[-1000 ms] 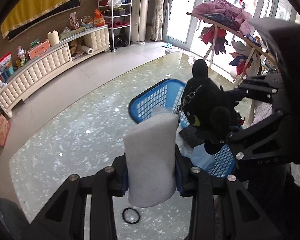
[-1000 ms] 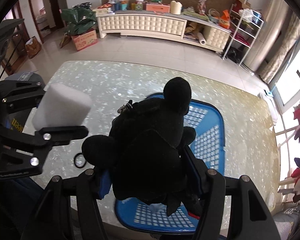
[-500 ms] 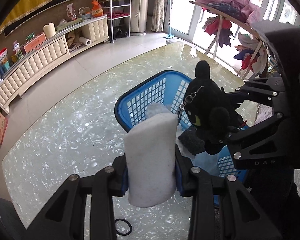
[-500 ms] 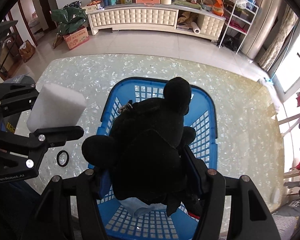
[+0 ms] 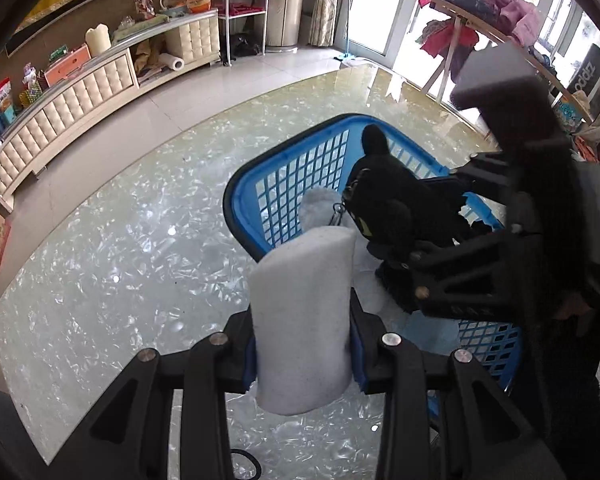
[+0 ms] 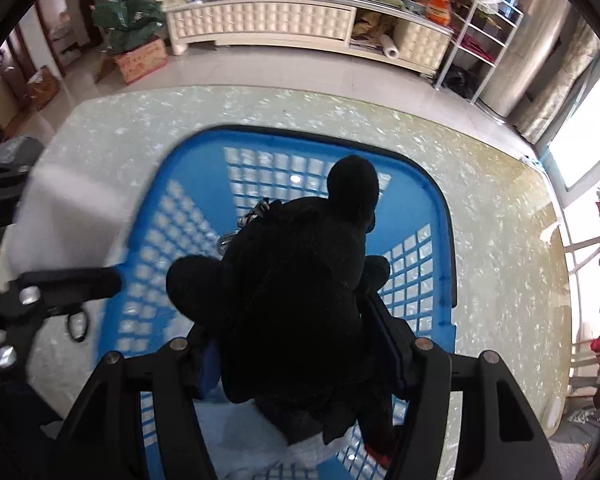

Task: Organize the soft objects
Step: 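Carry the black plush toy into the basket and open the right gripper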

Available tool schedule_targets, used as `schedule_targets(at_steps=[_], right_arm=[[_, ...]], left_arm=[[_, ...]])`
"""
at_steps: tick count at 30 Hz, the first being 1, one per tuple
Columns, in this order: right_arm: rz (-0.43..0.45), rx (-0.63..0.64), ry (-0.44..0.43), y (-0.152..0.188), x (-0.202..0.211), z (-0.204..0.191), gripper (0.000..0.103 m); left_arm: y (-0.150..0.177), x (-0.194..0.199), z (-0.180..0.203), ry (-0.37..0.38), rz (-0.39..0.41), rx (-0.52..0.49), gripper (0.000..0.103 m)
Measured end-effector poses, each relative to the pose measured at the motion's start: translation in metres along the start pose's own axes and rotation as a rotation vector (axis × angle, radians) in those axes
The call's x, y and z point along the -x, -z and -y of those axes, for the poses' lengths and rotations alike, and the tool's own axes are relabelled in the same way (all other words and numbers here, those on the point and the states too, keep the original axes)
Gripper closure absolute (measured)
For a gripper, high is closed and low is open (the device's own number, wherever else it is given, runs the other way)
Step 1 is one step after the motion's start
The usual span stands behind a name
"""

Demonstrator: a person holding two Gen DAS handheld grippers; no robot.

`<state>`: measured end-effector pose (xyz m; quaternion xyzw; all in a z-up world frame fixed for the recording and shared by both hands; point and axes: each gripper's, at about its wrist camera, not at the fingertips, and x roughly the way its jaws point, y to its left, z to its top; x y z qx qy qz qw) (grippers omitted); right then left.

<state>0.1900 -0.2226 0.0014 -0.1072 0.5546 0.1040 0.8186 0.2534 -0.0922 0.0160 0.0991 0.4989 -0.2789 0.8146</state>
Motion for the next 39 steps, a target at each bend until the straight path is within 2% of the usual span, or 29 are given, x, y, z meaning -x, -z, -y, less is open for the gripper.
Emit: schedule_targets(at_steps=[3,4,15,18,20,22,24,35,39], right_arm=[[-0.041,-0.021,-0.024,0.005,-0.015,0.003,0.043],[-0.049,-0.009,-0.005,0.005,-0.018,0.000,0.042],[-0.023,0.017,0.051,0.015,-0.010,-0.011,0.040],[-0.021,-0.001,0.032,0.018,-0.006,-0.014,0.020],[-0.006,-0.004,0.039,0.015,-0.003,-0.014,0.017],[0.017,-0.003,0.041,0.009,0.001,-0.011,0.007],[0.039,0.002,0.051,0.011,0.009,-0.011,0.002],[0.087,-0.038,0.055,0.037,0.030,0.003,0.001],[0.115,-0.088,0.054,0.047,0.045,0.003,0.001]], left_arm=[[0.001,-0.004,-0.004,0.012,-0.001,0.015,0.069],[0.001,-0.005,-0.004,0.014,-0.003,0.019,0.069],[-0.001,-0.008,-0.002,0.014,-0.008,0.000,0.069],[0.000,-0.008,-0.003,0.012,-0.002,-0.001,0.069],[0.001,-0.007,-0.003,0.013,0.002,-0.005,0.069],[0.001,-0.007,-0.003,0.013,0.003,-0.005,0.069],[0.001,-0.006,-0.002,0.005,0.005,-0.008,0.069],[0.004,0.012,0.014,0.018,0.041,-0.046,0.068],[0.007,0.018,0.024,0.019,0.056,-0.066,0.067]])
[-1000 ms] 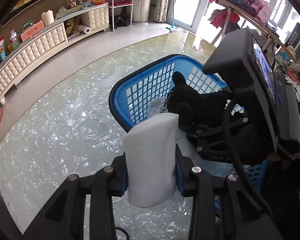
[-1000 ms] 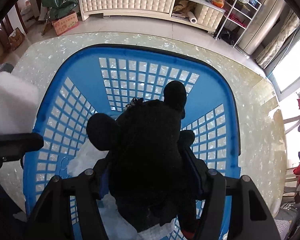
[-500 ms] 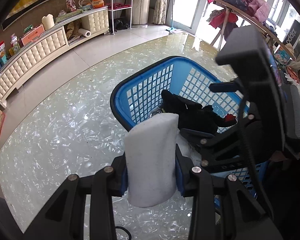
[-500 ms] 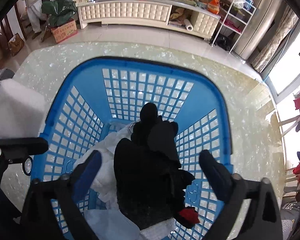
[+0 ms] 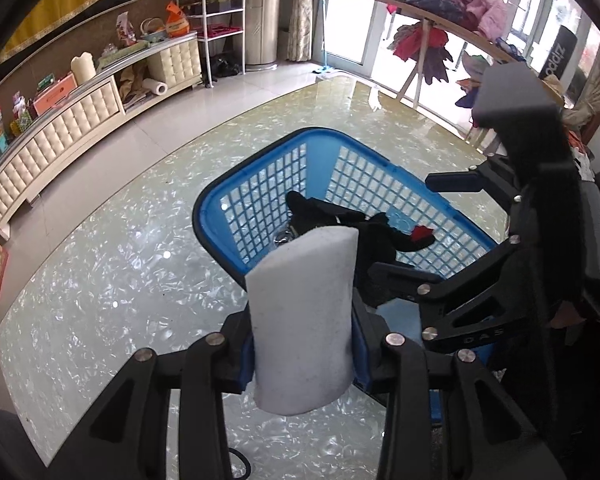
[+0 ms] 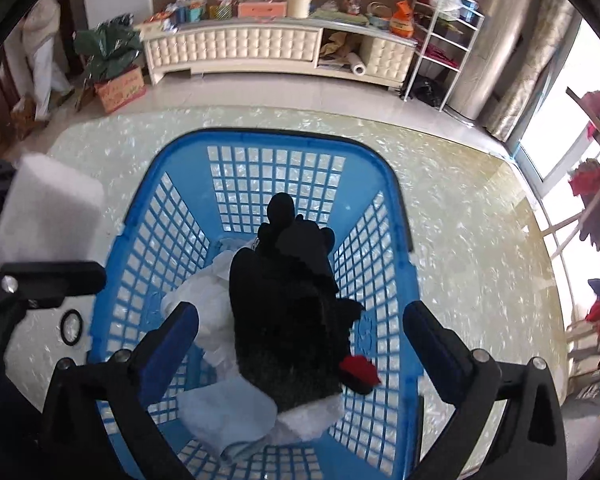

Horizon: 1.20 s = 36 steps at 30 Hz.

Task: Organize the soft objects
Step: 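Carry the black plush toy into the basket and open the right gripper, then lower the white foam block into the basket and open the left gripper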

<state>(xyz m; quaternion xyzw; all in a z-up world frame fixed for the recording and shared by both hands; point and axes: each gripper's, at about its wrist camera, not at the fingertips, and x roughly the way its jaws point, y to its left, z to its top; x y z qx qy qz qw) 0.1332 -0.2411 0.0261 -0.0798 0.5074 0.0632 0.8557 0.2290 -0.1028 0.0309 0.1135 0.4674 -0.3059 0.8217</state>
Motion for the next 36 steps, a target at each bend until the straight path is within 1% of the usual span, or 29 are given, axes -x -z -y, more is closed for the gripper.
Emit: schedule_targets(at_steps=[11,18,29,32,36], right_arm=[[0.041,-0.076,0.066,0.032,0.044,0.012,0.001],[0.033,-0.097,0.089,0.051,0.052,0.016,0.001],[0.024,-0.136,0.084,0.065,0.053,0.021,0.001],[0.027,-0.146,0.074,0.068,0.053,0.023,0.001],[0.025,-0.160,0.064,0.074,0.050,0.027,0.001]], left_arm=[[0.012,0.021,0.030,0.036,0.036,-0.080,0.067],[0.014,0.025,0.046,0.059,0.047,-0.118,0.067],[0.017,0.012,0.064,0.074,0.018,-0.165,0.067],[0.017,0.003,0.068,0.087,0.003,-0.175,0.067],[0.017,-0.011,0.073,0.087,-0.019,-0.185,0.067]])
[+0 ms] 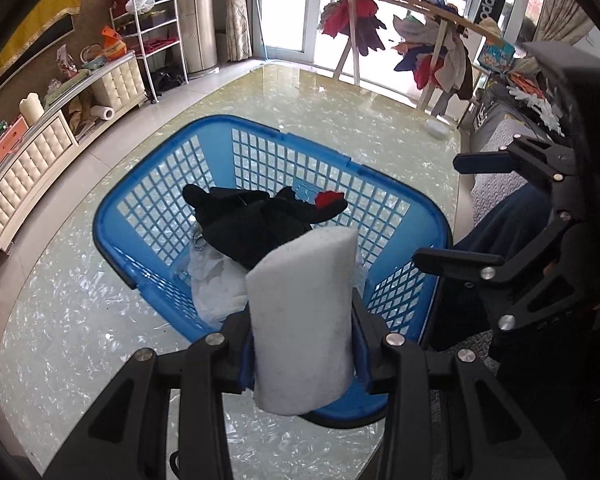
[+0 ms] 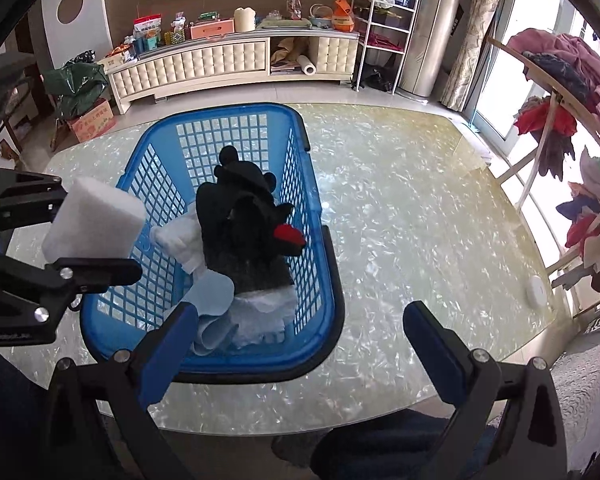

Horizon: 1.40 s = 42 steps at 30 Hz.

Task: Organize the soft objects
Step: 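Lower the white foam block into the basket and open the left gripper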

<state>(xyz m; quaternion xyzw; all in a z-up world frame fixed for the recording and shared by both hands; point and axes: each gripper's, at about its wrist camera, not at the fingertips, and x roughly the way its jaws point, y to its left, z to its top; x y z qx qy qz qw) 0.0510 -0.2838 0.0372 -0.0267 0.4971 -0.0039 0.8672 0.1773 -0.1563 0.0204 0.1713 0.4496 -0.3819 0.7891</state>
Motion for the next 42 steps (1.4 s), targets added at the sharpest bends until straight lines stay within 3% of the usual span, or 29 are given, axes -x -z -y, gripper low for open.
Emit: schedule_targets(at_steps=[21,28,33,35,36,42], right_arm=[[-0.021,-0.035,-0.039,0.014,-0.004,0.017,0.001],[-0.018,-0.046,-0.039,0.016,-0.002,0.022,0.001],[-0.018,-0.038,-0.036,0.016,-0.002,0.021,0.001],[-0.018,-0.036,-0.035,0.016,-0.001,0.021,0.001],[-0.018,-0.036,-0.035,0.016,-0.001,0.021,0.001],[-0.022,-0.034,-0.029,0.019,0.001,0.022,0.001]], left_arm=[[-0.006,-0.057,0.015,-0.002,-0.088,-0.074,0.063],[-0.012,-0.060,0.014,0.008,-0.085,-0.067,0.045],[-0.015,-0.064,0.015,-0.006,-0.091,-0.072,0.039],[-0.016,-0.066,0.016,-0.012,-0.088,-0.077,0.028],[-0.015,-0.066,0.016,-0.014,-0.087,-0.081,0.016],[-0.012,-0.064,0.014,-0.023,-0.083,-0.084,0.010]])
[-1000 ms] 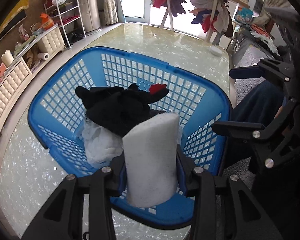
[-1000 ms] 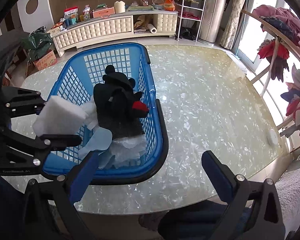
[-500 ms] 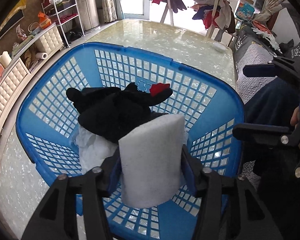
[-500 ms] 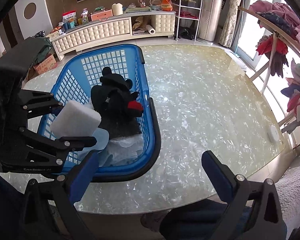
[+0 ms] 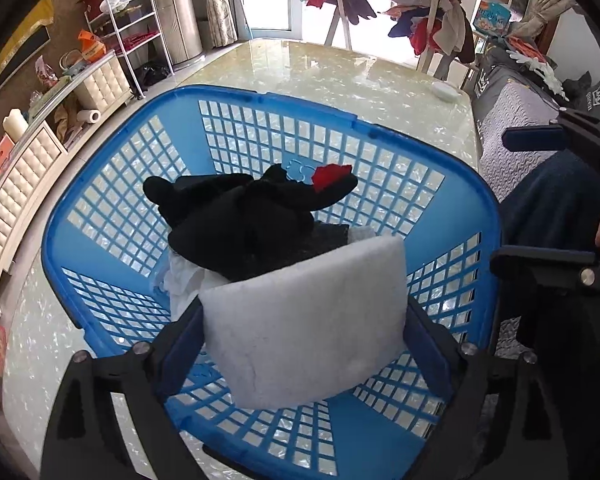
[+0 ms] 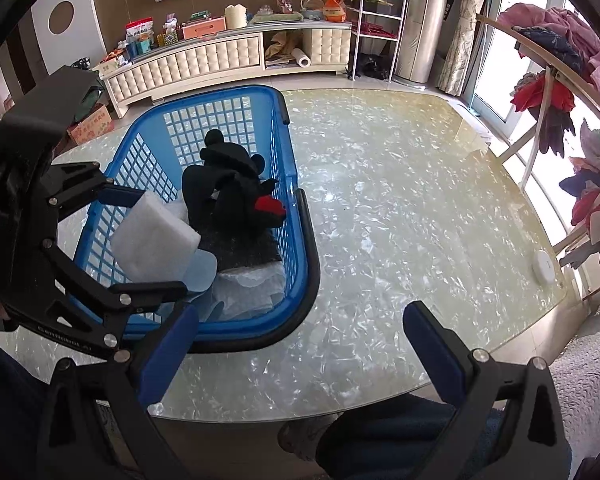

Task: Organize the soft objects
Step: 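Lower the white foam block into the basket and open the left gripper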

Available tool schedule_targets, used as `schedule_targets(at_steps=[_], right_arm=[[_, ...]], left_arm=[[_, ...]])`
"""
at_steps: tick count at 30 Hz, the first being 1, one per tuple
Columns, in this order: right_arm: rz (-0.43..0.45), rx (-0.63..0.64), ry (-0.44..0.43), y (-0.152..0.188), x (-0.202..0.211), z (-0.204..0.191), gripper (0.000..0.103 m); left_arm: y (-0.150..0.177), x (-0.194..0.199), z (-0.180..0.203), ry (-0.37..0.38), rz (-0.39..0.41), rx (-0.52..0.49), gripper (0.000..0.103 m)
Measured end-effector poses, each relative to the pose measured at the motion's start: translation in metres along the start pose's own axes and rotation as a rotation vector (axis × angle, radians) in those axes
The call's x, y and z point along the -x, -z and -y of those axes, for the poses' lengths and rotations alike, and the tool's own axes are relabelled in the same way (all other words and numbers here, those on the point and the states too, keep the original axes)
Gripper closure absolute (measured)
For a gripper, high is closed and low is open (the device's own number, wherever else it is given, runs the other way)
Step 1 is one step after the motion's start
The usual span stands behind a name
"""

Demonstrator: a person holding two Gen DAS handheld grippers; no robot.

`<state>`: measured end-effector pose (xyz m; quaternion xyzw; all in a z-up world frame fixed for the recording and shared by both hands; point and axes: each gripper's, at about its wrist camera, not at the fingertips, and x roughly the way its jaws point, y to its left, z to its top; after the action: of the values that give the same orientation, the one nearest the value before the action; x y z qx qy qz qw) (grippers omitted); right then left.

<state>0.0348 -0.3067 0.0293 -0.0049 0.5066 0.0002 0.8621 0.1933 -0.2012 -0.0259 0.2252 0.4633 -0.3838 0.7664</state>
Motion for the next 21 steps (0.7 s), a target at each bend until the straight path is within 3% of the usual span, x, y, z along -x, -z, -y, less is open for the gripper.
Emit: schedule_targets(at_steps=[4,21], right_arm=[[0.003,-0.004,0.008,0.000,0.003,0.001,0.001],[0.038,0.034,0.033,-0.005,0.024,-0.017,0.001]], left_arm=[[0.002,0.002,-0.002,-0.011,0.007,0.000,0.000],[0.010,0.046,-0.001,0.021,0.082,-0.021,0.000]])
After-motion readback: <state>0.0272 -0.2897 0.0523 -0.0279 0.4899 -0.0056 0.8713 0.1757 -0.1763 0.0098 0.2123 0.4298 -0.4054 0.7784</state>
